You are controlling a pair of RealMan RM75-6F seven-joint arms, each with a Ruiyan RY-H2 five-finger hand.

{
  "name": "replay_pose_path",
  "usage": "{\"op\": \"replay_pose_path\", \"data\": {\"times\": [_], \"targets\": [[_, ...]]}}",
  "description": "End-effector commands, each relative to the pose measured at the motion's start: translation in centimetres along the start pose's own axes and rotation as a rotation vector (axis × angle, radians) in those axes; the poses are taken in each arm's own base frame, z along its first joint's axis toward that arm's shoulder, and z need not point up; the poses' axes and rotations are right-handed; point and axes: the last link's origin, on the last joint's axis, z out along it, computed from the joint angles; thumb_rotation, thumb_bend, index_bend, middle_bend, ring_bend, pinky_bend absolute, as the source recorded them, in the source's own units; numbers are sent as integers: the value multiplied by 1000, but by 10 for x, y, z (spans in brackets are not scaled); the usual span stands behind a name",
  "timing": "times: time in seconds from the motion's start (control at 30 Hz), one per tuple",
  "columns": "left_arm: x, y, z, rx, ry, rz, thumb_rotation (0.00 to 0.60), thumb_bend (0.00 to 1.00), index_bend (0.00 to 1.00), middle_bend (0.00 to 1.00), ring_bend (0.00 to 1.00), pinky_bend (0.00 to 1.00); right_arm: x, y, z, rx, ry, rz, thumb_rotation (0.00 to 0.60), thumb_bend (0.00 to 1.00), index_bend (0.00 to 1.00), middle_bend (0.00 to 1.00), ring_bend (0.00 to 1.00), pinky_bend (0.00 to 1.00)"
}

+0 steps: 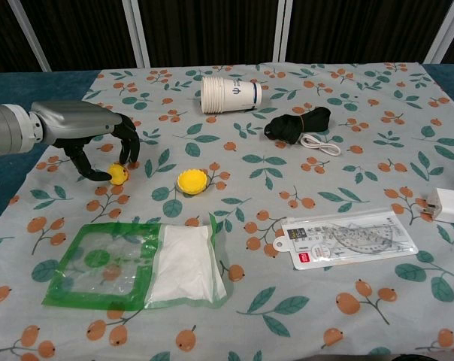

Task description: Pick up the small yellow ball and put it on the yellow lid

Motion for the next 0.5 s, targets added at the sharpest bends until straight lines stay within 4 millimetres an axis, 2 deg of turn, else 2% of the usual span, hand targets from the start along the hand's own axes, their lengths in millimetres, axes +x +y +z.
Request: {"op": "replay_pose_path", "data": {"times": [0.03, 0.5], "targets": [[1, 0, 0, 0, 1, 3, 600, 315, 385, 405, 77, 210, 0, 0, 0, 0, 1, 3, 600, 125, 108, 87, 110, 190], [1, 1, -3, 1, 5, 19, 600, 315, 385, 402, 77, 210, 0, -1, 0, 4, 1, 3, 600, 125, 108, 86, 110, 190]]}}
